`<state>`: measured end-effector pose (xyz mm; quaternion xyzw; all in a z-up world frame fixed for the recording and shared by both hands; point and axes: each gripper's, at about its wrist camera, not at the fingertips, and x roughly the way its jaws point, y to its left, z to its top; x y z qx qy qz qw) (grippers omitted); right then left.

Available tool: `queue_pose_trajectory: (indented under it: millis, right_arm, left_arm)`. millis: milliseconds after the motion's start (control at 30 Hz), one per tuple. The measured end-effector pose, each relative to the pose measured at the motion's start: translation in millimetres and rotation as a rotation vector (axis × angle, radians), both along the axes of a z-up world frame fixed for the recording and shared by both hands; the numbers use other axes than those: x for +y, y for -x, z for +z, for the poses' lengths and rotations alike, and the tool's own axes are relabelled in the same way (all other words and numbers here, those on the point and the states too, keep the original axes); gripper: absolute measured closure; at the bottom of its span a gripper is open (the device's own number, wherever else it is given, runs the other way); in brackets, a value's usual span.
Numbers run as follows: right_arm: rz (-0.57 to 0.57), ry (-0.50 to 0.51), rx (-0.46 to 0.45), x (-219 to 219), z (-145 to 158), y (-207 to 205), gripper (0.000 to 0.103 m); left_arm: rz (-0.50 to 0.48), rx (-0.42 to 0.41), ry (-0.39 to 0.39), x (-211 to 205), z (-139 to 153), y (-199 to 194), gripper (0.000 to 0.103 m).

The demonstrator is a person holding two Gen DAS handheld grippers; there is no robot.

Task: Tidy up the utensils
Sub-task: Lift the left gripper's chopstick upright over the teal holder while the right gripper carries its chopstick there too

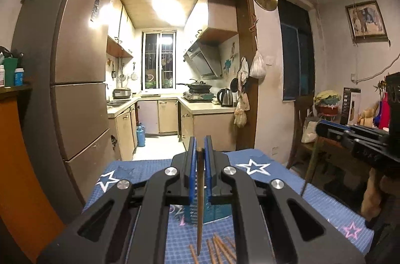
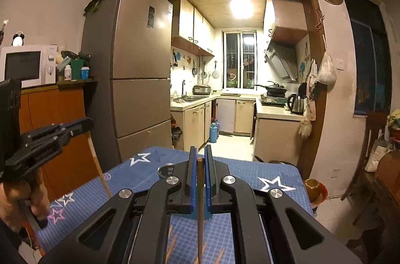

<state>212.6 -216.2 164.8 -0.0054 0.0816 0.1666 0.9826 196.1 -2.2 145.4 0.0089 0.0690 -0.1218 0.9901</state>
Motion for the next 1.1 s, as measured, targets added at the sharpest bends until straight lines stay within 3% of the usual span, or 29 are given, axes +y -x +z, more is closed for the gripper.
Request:
queue_pose_trajectory:
  millis: [233,767,1100]
  right_arm:
    - [0.011,-0.031,0.025,11,18,-31,0.096]
    - [0.020,-0.013,0.074,32,26,-73,0.096]
    - [0.016,-0.018,0.075,34,54,-115,0.096]
  left_arm:
    - [-0.008,0.012,0.021,-17,9,-19,0.098]
    - [0.007,0.051,0.038,-25,14,-58,0.098]
    - [0.021,0.034,0.041,-24,41,-90,0.098]
